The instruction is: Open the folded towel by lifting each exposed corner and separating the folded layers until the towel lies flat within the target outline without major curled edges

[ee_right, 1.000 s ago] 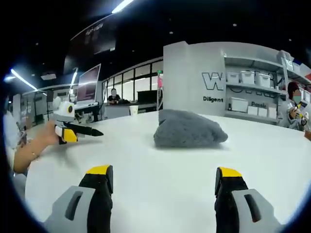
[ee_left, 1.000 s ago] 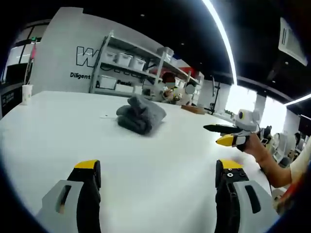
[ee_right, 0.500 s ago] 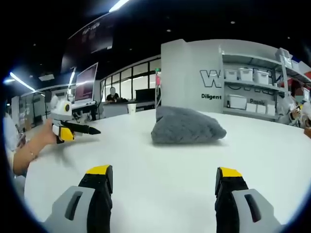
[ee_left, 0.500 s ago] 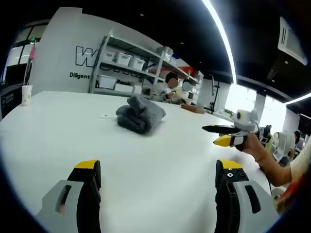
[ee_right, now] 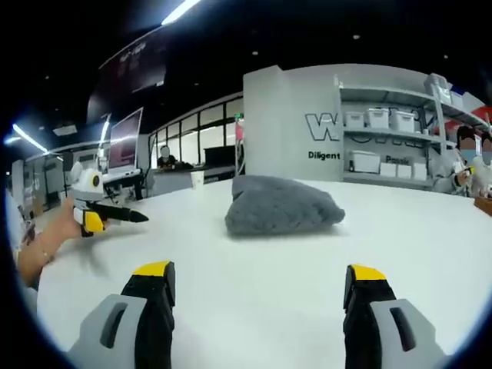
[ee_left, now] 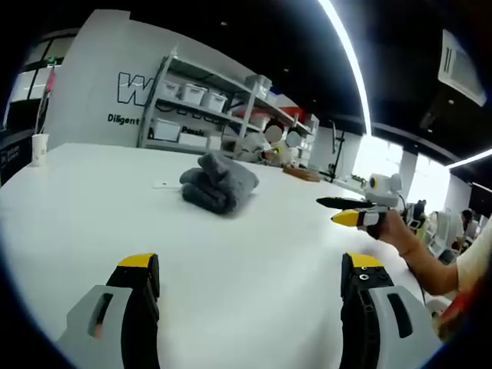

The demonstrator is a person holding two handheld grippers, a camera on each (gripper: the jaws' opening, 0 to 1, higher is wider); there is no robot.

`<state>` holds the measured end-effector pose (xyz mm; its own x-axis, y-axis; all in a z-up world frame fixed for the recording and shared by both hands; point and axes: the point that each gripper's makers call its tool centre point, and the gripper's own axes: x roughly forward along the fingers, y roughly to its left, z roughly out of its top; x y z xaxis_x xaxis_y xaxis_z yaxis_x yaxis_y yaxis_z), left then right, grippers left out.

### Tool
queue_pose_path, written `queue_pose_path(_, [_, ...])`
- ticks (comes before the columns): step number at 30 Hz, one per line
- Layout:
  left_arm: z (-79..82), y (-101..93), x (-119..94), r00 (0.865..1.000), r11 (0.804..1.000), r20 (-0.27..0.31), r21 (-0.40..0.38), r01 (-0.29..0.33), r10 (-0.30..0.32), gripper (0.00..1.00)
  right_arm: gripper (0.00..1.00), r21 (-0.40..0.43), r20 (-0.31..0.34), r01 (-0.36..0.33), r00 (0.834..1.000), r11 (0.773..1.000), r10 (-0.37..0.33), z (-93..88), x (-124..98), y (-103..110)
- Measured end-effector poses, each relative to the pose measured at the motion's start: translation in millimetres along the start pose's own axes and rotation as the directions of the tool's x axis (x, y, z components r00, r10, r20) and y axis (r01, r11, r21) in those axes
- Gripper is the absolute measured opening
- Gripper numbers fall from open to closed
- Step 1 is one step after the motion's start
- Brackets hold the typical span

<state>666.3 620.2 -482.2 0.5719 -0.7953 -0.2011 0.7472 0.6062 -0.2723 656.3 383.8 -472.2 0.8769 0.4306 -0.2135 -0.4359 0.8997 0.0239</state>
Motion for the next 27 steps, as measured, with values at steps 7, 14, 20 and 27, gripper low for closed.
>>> queue_pose_path(7, [3.7,2.0,-1,1.0,1.0,0.013,-0.01,0.004,-0.003,0.96,0.99,-0.044,-0.009,-0.013,1.0,0.999,0.013,14.3,4,11])
queue_pose_path(14, [6.5,3.3,-2,1.0,1.0,0.026,-0.026,0.007,-0.007,0.96,0.99,-0.06,-0.034,-0.034,0.999,0.998,0.032,18.3,12,20])
queue_pose_path(20, [7.8,5.0,-3,0.999,0.999,0.033,-0.038,0.004,-0.003,0.96,0.99,-0.083,-0.045,-0.036,0.998,0.996,0.032,28.2,14,23])
queue_pose_path(27, [6.3,3.0,-4,1.0,0.999,0.031,-0.042,0.006,-0.005,0.96,0.99,-0.105,-0.036,-0.017,0.999,0.994,0.013,59.1,16,17])
